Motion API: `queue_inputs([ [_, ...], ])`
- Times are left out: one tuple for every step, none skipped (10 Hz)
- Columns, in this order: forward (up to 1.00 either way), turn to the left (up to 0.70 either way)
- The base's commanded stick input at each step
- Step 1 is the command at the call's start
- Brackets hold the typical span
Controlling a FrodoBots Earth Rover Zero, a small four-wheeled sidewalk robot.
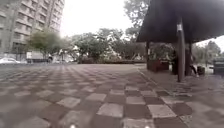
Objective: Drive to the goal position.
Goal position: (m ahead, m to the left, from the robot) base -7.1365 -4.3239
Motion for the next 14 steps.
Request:
queue_inputs([
  [0.85,0.0],
  [0.85,0.0],
  [0.85,0.0],
  [0.85,0.0],
  [0.85,0.0],
  [0.85,0.0],
  [0.85,-0.02],
  [0.85,-0.07],
  [0.85,-0.13],
  [0.85,-0.16],
  [0.85,-0.17],
  [0.85,-0.17],
  [0.85,-0.17],
  [0.85,-0.15],
])
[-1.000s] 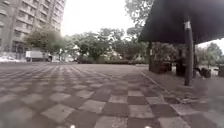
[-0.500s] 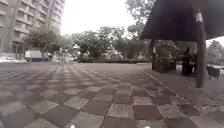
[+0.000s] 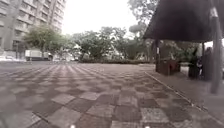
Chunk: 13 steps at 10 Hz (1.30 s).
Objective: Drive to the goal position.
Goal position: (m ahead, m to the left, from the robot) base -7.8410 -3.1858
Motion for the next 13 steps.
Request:
queue_inputs([
  [0.85,-0.08],
  [0.85,-0.02],
  [0.85,0.0],
  [0.85,0.0],
  [0.85,0.0],
  [0.85,0.0],
  [0.85,0.0],
  [0.85,0.0],
  [0.85,0.0],
  [0.85,0.0],
  [0.85,0.0],
  [0.85,0.0],
  [0.85,0.0],
])
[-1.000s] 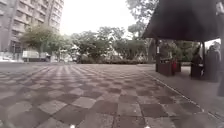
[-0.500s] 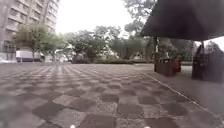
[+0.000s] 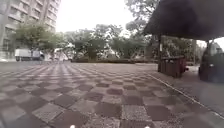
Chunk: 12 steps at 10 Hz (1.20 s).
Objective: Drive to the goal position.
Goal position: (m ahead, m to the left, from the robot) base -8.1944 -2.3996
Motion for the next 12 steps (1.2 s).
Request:
queue_inputs([
  [0.85,0.0],
  [0.85,0.0],
  [0.85,0.0],
  [0.85,0.0],
  [0.85,0.0],
  [0.85,0.0],
  [0.85,0.0],
  [0.85,0.0],
  [0.85,0.0],
  [0.85,0.0],
  [0.85,0.0],
  [0.85,0.0],
])
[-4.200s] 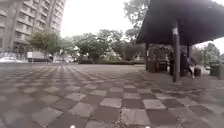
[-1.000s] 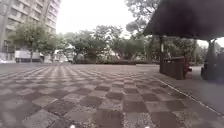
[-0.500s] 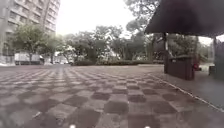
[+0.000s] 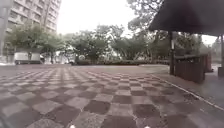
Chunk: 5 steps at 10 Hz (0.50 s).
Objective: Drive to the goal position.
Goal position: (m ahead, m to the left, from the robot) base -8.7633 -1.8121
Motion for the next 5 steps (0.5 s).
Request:
queue_inputs([
  [0.85,0.0],
  [0.85,0.0],
  [0.85,0.0],
  [0.85,0.0],
  [0.85,0.0],
])
